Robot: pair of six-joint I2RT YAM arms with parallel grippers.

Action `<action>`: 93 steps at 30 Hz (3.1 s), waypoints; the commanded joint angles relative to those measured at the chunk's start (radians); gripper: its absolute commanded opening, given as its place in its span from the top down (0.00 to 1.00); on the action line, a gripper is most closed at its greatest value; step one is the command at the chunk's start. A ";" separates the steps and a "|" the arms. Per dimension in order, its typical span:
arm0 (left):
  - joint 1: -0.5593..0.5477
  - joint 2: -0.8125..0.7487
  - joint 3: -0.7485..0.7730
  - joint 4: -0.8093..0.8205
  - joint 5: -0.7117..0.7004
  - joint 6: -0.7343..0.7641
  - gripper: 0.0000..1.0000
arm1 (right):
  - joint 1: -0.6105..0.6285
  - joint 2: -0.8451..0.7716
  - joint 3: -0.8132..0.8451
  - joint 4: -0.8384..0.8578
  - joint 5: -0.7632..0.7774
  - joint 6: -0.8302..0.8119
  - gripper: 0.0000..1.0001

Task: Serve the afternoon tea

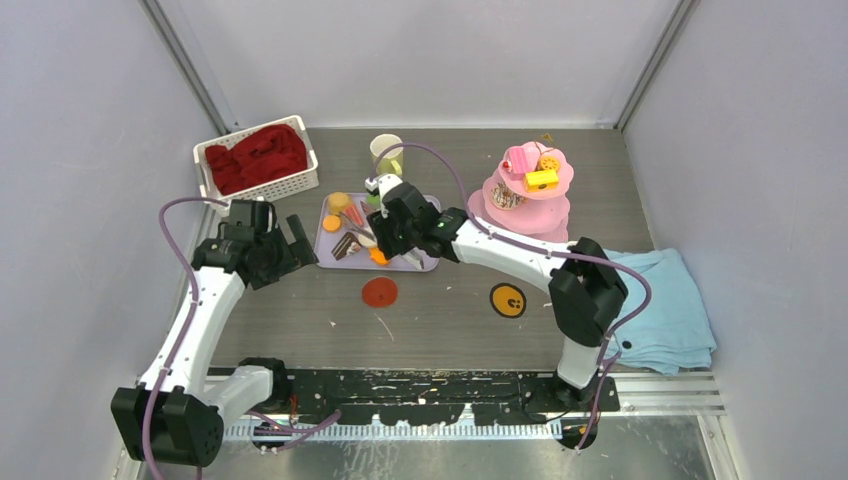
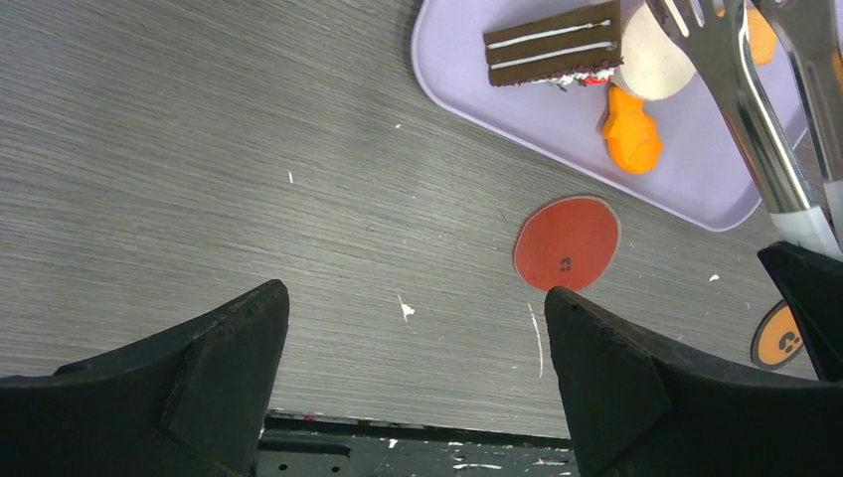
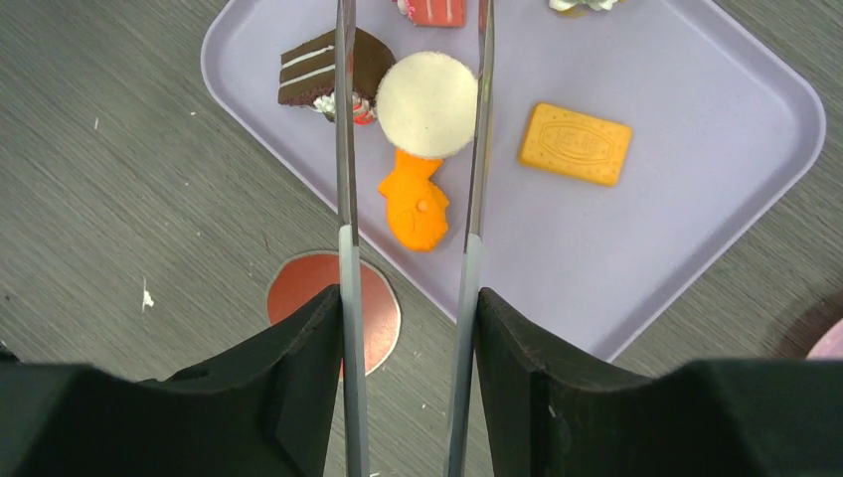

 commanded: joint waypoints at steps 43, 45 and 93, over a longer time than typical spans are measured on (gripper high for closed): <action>0.004 0.000 0.024 0.052 0.063 0.009 0.00 | 0.022 -0.965 -0.363 -0.503 0.511 0.196 0.86; 0.004 0.004 0.021 0.052 0.073 0.005 0.00 | 0.023 -0.976 -0.341 -0.575 0.566 0.209 0.86; 0.004 -0.011 0.044 0.065 0.122 0.022 0.00 | -0.318 -0.927 -0.222 -0.765 0.391 0.255 0.83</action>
